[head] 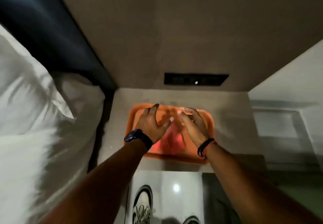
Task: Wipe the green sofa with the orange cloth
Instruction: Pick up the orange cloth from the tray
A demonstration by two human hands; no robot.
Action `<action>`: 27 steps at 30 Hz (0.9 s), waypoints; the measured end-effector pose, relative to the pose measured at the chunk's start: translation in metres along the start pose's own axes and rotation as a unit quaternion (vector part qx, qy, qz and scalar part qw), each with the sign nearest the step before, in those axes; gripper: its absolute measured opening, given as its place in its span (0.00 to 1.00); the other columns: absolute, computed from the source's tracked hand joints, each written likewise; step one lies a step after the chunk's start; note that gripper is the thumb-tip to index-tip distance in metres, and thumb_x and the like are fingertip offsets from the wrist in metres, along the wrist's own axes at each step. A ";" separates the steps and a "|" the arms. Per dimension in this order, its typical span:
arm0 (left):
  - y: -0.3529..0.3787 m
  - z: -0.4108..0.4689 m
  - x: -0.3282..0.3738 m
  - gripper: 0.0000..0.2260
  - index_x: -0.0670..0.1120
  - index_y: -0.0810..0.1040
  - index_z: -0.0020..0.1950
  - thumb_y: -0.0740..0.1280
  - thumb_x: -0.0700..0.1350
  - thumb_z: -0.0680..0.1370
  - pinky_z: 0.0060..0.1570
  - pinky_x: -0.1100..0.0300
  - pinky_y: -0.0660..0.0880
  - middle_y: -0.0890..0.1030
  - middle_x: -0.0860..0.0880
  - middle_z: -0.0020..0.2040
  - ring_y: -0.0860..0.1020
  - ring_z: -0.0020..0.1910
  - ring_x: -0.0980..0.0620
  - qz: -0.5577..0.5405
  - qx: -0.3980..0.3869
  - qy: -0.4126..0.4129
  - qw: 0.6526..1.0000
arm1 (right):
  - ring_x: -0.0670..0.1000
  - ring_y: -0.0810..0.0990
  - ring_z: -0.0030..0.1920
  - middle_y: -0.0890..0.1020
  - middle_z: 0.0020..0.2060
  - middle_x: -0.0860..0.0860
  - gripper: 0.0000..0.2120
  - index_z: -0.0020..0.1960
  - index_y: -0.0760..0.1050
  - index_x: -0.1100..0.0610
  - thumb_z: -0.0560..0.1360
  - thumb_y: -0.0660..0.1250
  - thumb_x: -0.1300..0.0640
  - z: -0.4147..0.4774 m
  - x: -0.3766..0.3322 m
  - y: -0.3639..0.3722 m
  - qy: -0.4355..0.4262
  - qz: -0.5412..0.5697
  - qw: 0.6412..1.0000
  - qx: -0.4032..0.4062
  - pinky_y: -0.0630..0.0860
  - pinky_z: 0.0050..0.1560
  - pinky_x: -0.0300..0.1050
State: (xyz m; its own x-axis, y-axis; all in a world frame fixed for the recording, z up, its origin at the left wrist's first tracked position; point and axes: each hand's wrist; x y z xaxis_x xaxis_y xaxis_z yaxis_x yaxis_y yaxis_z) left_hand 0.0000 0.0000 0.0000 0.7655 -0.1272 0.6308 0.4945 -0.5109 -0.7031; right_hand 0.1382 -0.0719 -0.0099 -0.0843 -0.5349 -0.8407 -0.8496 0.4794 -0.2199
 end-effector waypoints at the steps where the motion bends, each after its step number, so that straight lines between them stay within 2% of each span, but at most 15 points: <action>1: 0.017 0.007 -0.016 0.33 0.46 0.64 0.72 0.65 0.61 0.72 0.65 0.53 0.66 0.71 0.41 0.67 0.70 0.65 0.42 -0.012 -0.011 -0.015 1.000 | 0.51 0.78 0.48 0.81 0.46 0.50 0.12 0.52 0.75 0.48 0.71 0.68 0.44 0.011 0.019 0.008 0.007 -0.006 1.000 0.000 0.74 0.52 0.50; 4: 0.055 0.020 -0.056 0.30 0.45 0.64 0.72 0.65 0.56 0.73 0.64 0.49 0.68 0.71 0.39 0.66 0.71 0.63 0.37 -0.022 -0.029 -0.090 0.995 | 0.52 0.79 0.50 0.82 0.47 0.51 0.12 0.50 0.75 0.51 0.70 0.71 0.49 0.041 0.071 0.027 0.018 -0.065 0.997 0.039 0.74 0.52 0.47; 6: 0.075 0.026 -0.073 0.29 0.45 0.64 0.71 0.65 0.56 0.74 0.64 0.49 0.67 0.70 0.38 0.65 0.71 0.62 0.36 -0.033 -0.037 -0.137 0.989 | 0.52 0.80 0.47 0.81 0.42 0.48 0.09 0.44 0.74 0.49 0.68 0.72 0.51 0.053 0.092 0.036 0.035 -0.090 0.994 0.046 0.72 0.48 0.43; 9: 0.092 0.034 -0.083 0.28 0.47 0.66 0.68 0.66 0.57 0.73 0.63 0.49 0.67 0.71 0.39 0.64 0.71 0.61 0.36 -0.026 -0.026 -0.156 0.987 | 0.50 0.77 0.42 0.77 0.35 0.44 0.12 0.36 0.69 0.48 0.66 0.73 0.55 0.065 0.105 0.043 0.026 -0.136 0.989 0.046 0.69 0.44 0.40; 11: 0.098 0.037 -0.084 0.28 0.48 0.66 0.67 0.70 0.56 0.71 0.62 0.51 0.69 0.71 0.41 0.63 0.72 0.60 0.39 -0.065 -0.017 -0.166 0.984 | 0.53 0.79 0.44 0.81 0.42 0.51 0.11 0.41 0.72 0.51 0.66 0.74 0.57 0.073 0.110 0.045 0.023 -0.155 0.987 0.026 0.71 0.45 0.41; 13: 0.102 0.041 -0.082 0.29 0.49 0.65 0.67 0.72 0.53 0.69 0.59 0.56 0.69 0.74 0.44 0.63 0.74 0.60 0.43 -0.111 -0.009 -0.184 0.977 | 0.55 0.80 0.48 0.83 0.49 0.56 0.13 0.48 0.76 0.59 0.66 0.74 0.58 0.077 0.107 0.043 0.035 -0.164 0.986 -0.003 0.75 0.49 0.45; 17: 0.101 0.045 -0.072 0.28 0.51 0.65 0.67 0.71 0.48 0.69 0.55 0.59 0.69 0.78 0.47 0.60 0.76 0.58 0.45 -0.142 0.006 -0.219 0.965 | 0.55 0.82 0.47 0.85 0.47 0.56 0.13 0.50 0.80 0.59 0.66 0.74 0.60 0.070 0.096 0.026 0.070 -0.102 0.991 -0.051 0.78 0.50 0.49; 19: 0.096 0.041 -0.054 0.25 0.52 0.69 0.65 0.72 0.47 0.69 0.57 0.58 0.72 0.80 0.47 0.55 0.77 0.55 0.45 -0.153 0.016 -0.196 0.968 | 0.53 0.82 0.45 0.84 0.44 0.53 0.10 0.48 0.81 0.57 0.66 0.73 0.60 0.061 0.086 0.008 0.055 -0.066 0.995 -0.041 0.79 0.47 0.46; 22: 0.092 0.024 0.002 0.21 0.50 0.72 0.62 0.72 0.44 0.70 0.54 0.52 0.76 0.78 0.53 0.42 0.78 0.45 0.49 -0.164 0.012 -0.105 0.981 | 0.44 0.80 0.33 0.82 0.34 0.48 0.06 0.38 0.79 0.54 0.67 0.72 0.63 0.035 0.062 -0.039 0.021 0.001 1.000 0.001 0.75 0.33 0.34; 24: 0.093 0.007 0.053 0.20 0.49 0.73 0.61 0.72 0.42 0.71 0.47 0.58 0.77 0.75 0.55 0.39 0.76 0.39 0.55 -0.172 0.002 -0.036 0.984 | 0.47 0.79 0.33 0.81 0.35 0.51 0.05 0.39 0.79 0.58 0.67 0.72 0.65 0.011 0.049 -0.082 0.012 0.058 0.997 0.050 0.75 0.35 0.38; 26: 0.101 -0.013 0.115 0.19 0.46 0.73 0.61 0.71 0.39 0.71 0.36 0.69 0.74 0.75 0.53 0.40 0.75 0.33 0.62 -0.180 -0.025 0.040 0.983 | 0.51 0.78 0.36 0.80 0.37 0.55 0.06 0.44 0.79 0.63 0.67 0.71 0.66 -0.020 0.040 -0.138 -0.002 0.118 0.987 0.105 0.74 0.36 0.42; 27: 0.110 -0.026 0.147 0.19 0.45 0.73 0.61 0.71 0.38 0.71 0.34 0.72 0.72 0.76 0.52 0.42 0.74 0.33 0.63 -0.176 -0.048 0.079 0.980 | 0.51 0.78 0.36 0.80 0.37 0.55 0.07 0.46 0.79 0.63 0.67 0.70 0.67 -0.040 0.039 -0.168 -0.008 0.151 0.979 0.135 0.74 0.35 0.41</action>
State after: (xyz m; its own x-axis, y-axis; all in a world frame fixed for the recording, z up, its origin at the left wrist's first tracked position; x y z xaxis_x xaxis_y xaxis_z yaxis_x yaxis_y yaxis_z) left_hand 0.1561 -0.0971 0.0243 0.4775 -0.0561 0.8768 0.6689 -0.6238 -0.4042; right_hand 0.2572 -0.2015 0.0138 -0.3002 -0.3296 -0.8951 -0.6183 0.7818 -0.0805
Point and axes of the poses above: each hand's wrist, its own z-axis towards the middle knuckle, its own y-axis out of the palm, x = y × z
